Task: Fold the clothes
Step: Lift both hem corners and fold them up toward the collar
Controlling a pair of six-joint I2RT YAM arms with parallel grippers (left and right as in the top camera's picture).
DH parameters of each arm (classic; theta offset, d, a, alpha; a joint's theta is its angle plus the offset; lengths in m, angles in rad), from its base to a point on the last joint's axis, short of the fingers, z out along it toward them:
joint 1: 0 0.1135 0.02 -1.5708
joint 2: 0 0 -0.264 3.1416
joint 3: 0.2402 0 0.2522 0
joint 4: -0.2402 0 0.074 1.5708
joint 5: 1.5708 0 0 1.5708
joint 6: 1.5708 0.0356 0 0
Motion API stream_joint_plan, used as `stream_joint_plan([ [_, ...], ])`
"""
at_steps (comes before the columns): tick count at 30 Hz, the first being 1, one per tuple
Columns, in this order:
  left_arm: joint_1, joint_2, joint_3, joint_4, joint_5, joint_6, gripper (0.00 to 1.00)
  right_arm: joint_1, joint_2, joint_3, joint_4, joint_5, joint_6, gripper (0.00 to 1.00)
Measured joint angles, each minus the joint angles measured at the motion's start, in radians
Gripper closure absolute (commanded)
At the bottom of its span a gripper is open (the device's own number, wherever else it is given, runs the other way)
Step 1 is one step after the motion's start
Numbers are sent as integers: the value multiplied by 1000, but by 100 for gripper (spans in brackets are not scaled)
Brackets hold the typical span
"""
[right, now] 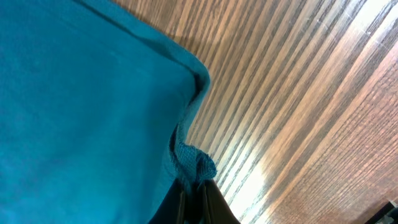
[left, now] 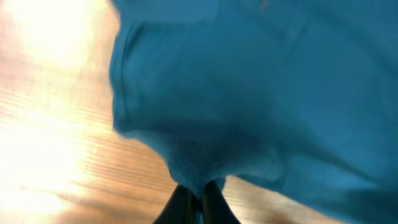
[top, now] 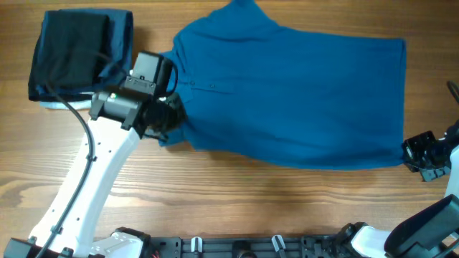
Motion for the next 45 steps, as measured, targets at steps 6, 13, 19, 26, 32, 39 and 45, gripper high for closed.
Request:
stream_joint_plan([
  [6,0,12,2,132,-22,27,96,4,0,8,24,-8,0,96],
  [13,0,95,2,267,-38,47,96,93,0,27,161,-15,35,96],
  [19,0,101,2,378,-77,70,96,160,2,28,262,2,92,96],
  [26,0,156,2,463,-100,78,96,213,109,30,322,50,143,96],
  [32,0,289,2,582,-103,119,96,214,236,30,462,60,154,96],
  [39,0,301,2,657,-103,170,96,214,237,31,539,60,166,96],
  [45,0,332,2,657,-103,174,96,214,262,31,562,60,169,96],
])
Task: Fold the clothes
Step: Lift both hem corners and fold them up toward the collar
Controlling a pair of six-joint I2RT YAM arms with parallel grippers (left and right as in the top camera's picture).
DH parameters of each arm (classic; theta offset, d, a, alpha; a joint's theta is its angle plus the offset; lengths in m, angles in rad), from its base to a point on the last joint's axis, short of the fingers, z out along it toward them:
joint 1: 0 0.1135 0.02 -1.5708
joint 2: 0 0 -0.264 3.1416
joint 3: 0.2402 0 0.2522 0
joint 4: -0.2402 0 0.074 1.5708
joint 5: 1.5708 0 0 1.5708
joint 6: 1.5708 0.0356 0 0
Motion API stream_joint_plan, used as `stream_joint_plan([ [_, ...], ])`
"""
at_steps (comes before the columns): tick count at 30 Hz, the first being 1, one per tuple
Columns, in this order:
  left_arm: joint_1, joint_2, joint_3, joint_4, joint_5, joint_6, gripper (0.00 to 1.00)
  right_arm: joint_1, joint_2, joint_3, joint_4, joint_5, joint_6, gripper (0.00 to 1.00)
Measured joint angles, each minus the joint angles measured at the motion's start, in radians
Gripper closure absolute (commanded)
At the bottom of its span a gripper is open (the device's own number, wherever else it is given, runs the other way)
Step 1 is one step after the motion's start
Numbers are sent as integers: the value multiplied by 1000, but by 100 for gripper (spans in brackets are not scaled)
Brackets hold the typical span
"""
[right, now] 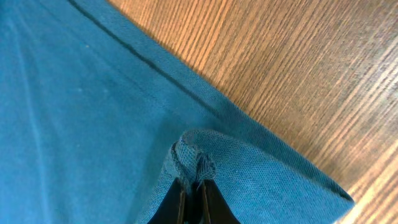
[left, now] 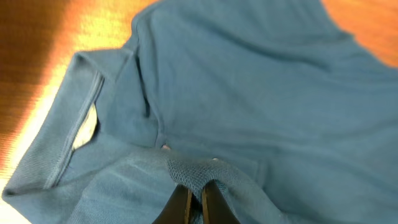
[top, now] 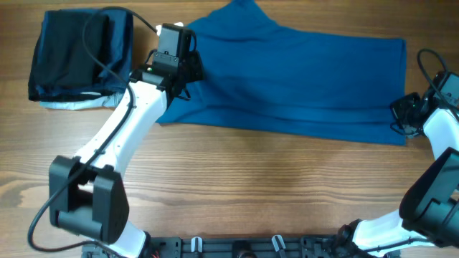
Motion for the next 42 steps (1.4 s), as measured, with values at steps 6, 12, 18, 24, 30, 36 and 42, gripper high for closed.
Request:
stream_joint_plan([
  [6,0,89,0,33,0,0,96,2,59,0,83,0,0,96],
  [12,0,89,0,110,-26,7,96,6,68,0,142,0,0,96],
  [18,0,89,0,127,-60,7,96,16,69,0,176,0,0,96],
  [24,0,89,0,126,-128,8,96,28,69,0,175,0,0,96],
  [30,0,89,0,119,-164,3,96,28,69,0,157,0,0,96],
  [36,0,89,0,114,-180,2,96,28,67,0,166,0,-13,96],
  [42,0,84,0,111,-192,2,96,28,-10,0,171,0,-20,96],
])
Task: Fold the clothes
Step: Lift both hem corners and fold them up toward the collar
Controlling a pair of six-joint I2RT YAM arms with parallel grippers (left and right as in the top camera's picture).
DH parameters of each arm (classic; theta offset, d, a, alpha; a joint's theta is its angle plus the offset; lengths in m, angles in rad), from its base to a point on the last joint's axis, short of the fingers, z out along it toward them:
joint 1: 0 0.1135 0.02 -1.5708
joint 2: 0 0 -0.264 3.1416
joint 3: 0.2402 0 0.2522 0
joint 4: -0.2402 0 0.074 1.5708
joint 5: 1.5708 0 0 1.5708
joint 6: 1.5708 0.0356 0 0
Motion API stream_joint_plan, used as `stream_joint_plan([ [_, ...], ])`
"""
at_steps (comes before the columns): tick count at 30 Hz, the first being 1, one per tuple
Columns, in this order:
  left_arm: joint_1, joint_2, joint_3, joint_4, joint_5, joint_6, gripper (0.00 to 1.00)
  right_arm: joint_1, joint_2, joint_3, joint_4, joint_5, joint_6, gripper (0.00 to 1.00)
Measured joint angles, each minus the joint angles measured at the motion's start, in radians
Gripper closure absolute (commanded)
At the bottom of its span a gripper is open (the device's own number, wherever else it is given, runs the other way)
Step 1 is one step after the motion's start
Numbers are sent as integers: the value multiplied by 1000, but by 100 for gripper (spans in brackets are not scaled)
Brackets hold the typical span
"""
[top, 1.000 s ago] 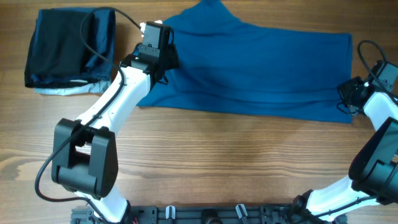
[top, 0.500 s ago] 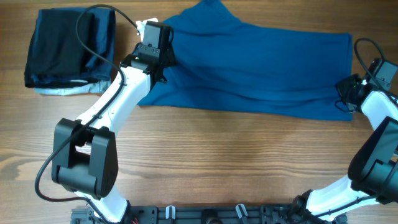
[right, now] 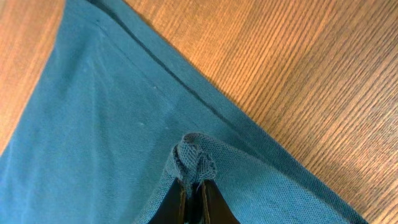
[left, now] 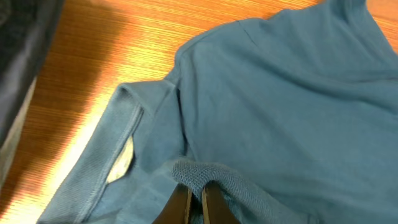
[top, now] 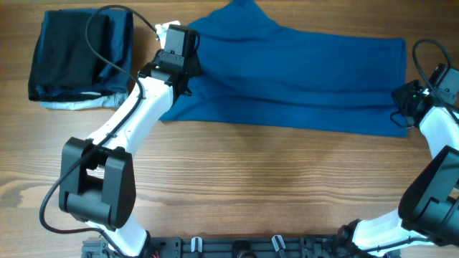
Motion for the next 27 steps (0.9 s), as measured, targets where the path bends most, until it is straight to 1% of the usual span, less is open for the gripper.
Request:
stream_joint_plan([
  [7,0,-2,0,-13,-39,-3,96,0,-2,0,-16,35,0,96],
  [21,19,-2,0,-14,-40,-3,96,2,2,0,23,72,0,96],
  [27,19,8,0,24,-38,-3,96,8,80,0,76,73,0,96],
])
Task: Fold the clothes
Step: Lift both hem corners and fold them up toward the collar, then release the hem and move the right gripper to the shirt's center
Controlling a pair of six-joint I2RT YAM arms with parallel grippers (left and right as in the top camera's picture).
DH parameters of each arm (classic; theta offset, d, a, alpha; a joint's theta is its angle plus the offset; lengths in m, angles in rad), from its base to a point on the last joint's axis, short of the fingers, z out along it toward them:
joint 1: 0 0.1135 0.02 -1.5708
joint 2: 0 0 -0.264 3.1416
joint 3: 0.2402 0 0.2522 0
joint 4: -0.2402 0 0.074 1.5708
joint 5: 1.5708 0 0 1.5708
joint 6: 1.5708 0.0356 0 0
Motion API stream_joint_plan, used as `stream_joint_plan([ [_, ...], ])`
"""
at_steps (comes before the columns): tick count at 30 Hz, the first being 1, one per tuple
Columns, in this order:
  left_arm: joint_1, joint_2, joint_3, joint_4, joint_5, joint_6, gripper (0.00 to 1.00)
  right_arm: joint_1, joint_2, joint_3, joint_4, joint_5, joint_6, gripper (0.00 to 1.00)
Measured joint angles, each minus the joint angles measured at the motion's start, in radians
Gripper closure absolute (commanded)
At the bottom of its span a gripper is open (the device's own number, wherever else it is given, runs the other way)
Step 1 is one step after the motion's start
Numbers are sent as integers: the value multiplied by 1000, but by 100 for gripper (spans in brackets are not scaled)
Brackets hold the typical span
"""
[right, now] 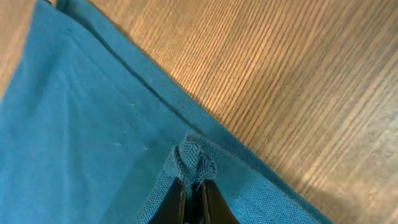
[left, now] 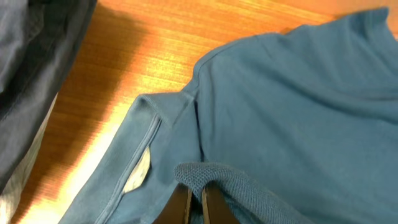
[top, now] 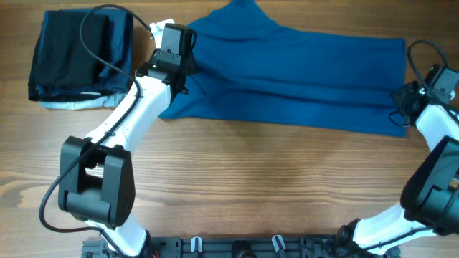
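Observation:
A blue polo shirt [top: 294,75] lies across the back of the table, its near edge doubled over toward the far side. My left gripper [top: 174,66] is shut on a pinch of the shirt's fabric [left: 202,174] at the collar end, where the collar [left: 134,171] shows just beside it. My right gripper [top: 403,100] is shut on a pinch of the shirt's hem end [right: 196,158], at the right.
A folded dark navy garment [top: 79,54] rests at the back left, over something white. The left arm [top: 122,132] reaches diagonally across the table's left half. Bare wood [top: 272,186] runs along the front.
Both grippers stay shut on the shirt and have barely shifted. The shirt's folded strip looks much the same, with the collar end a touch farther back in the left wrist view.
At first the shirt lay spread wide, with both grippers shut on its near edge at the collar end and the hem end. Later both had moved toward the back with that edge, leaving the shirt a narrower band. It has stayed like that since.

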Motion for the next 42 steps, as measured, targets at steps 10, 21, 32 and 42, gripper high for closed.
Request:
stream_joint_plan([
  [10,0,128,1,71,14,-1,68,36,27,0,56,6,-8,74],
  [21,0,132,16,268,31,-11,4,48,26,6,127,6,-200,1],
  [32,109,-204,90,-75,64,-88,1,148,-235,137,-287,-219,-553,38],
  [42,205,-176,89,-194,143,-127,0,618,-188,140,-346,-274,-739,7],
])
